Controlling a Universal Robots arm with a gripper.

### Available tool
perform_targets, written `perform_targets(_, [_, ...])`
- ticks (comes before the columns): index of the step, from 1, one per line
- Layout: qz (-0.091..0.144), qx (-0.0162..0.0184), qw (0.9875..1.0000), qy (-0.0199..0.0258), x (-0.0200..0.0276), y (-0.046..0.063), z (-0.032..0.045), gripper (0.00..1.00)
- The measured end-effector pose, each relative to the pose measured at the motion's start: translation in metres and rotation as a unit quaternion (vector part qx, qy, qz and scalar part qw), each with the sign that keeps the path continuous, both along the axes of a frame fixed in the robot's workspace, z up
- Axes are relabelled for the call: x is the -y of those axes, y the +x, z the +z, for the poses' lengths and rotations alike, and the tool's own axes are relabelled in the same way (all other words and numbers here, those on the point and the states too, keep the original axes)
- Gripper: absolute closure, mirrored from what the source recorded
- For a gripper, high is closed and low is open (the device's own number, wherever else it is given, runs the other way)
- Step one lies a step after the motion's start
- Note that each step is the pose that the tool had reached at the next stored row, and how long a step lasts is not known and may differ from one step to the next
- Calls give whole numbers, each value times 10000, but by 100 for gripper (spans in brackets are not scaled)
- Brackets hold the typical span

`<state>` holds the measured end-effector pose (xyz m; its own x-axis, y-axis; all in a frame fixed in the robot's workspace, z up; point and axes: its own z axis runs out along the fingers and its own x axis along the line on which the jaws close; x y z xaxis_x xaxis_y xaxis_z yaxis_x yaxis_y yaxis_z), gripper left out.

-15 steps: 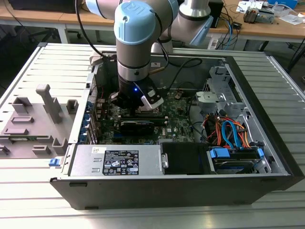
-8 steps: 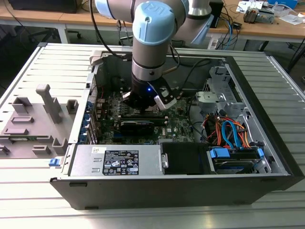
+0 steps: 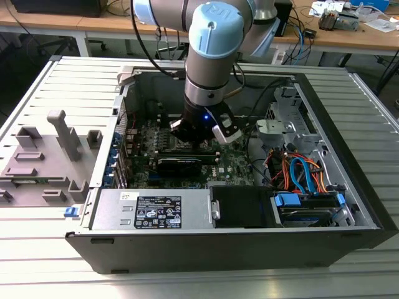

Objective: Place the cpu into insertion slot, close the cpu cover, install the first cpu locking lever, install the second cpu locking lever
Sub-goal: 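Install the second cpu locking lever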

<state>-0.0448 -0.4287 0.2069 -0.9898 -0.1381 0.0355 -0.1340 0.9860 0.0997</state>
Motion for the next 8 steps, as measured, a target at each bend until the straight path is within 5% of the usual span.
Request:
perform_targets(1, [-39, 0, 9999, -115, 0, 5, 0, 89])
perform_targets(2, [-87, 0, 9994, -329, 0, 13, 1, 89])
perform_targets(3, [-123, 0, 9987, -490, 0, 24, 4, 89])
perform_targets(4, [-145, 0, 9983, -569, -1, 31, 24, 89])
perform_targets(8, [-194, -3, 9981, -584, -6, 43, 179, 89])
